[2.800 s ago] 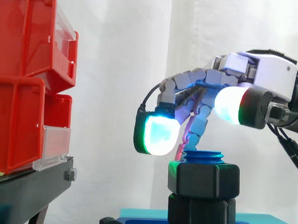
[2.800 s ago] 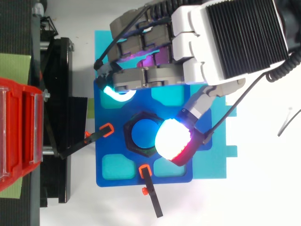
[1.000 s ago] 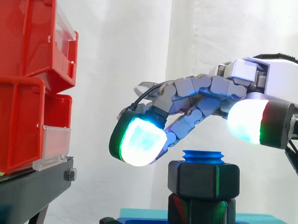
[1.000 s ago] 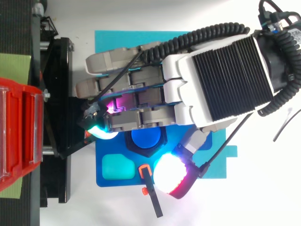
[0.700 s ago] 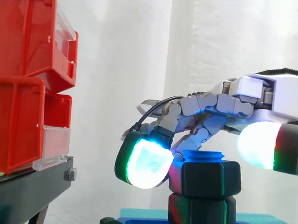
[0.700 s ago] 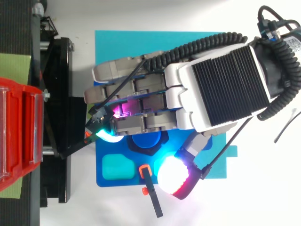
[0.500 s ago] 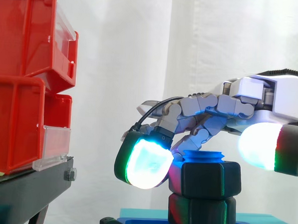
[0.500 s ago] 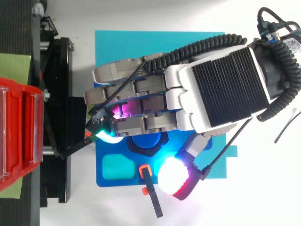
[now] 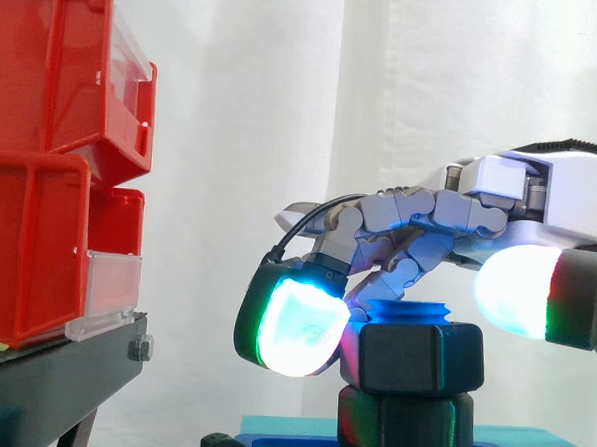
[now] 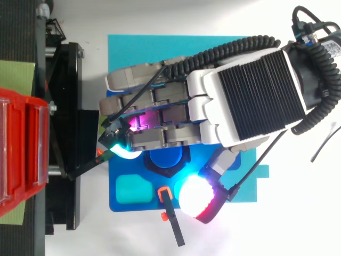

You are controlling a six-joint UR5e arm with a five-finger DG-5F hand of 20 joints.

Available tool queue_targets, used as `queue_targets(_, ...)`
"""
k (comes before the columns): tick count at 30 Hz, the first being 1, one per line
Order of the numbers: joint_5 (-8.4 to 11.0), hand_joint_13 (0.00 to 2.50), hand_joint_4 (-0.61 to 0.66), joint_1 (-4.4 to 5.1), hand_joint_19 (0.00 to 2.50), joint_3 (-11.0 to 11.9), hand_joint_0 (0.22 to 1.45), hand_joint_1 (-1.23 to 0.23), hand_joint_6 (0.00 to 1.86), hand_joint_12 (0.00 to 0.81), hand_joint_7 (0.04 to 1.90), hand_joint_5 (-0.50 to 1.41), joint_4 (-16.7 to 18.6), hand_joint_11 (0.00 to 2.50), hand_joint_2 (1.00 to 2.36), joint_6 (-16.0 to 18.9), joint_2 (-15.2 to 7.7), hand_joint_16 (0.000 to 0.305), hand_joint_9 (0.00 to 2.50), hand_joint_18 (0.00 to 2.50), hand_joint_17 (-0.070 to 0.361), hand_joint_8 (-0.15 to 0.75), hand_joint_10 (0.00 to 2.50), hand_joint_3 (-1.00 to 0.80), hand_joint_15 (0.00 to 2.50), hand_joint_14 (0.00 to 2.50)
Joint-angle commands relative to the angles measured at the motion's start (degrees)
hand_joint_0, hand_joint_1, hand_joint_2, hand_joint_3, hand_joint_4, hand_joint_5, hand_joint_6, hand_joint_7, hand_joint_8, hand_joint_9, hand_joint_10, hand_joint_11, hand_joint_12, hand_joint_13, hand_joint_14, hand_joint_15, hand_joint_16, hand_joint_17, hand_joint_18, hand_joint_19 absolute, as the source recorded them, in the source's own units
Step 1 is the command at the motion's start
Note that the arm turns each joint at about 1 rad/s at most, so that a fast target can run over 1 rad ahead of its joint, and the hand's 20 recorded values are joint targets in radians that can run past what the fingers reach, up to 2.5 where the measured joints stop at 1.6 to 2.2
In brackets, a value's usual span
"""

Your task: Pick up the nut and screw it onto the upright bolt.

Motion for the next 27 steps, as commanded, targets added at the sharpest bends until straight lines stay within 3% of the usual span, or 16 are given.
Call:
queue_targets(1,-0.03,0.48,0.22,-0.20,0.00,0.0,0.50,-0.20,0.50,0.281,1.07,-0.02,0.0,0.00,1.00,0.1,0.0,0.037,0.90,0.07,0.083,0.237,0.00,-0.50,0.00,0.00)
queue_targets(8,-0.03,0.51,0.22,-0.37,0.00,0.0,0.50,-0.21,0.50,0.273,1.15,-0.01,0.0,0.00,1.00,0.1,0.0,0.036,0.92,0.12,0.082,0.238,0.00,-0.50,0.00,0.00)
queue_targets(27,-0.47,0.60,0.16,-2.13,0.00,0.1,0.51,-0.22,0.50,0.254,1.33,0.02,0.9,0.00,1.00,0.1,0.0,0.034,1.03,0.22,0.077,0.243,0.00,-0.50,0.00,0.00)
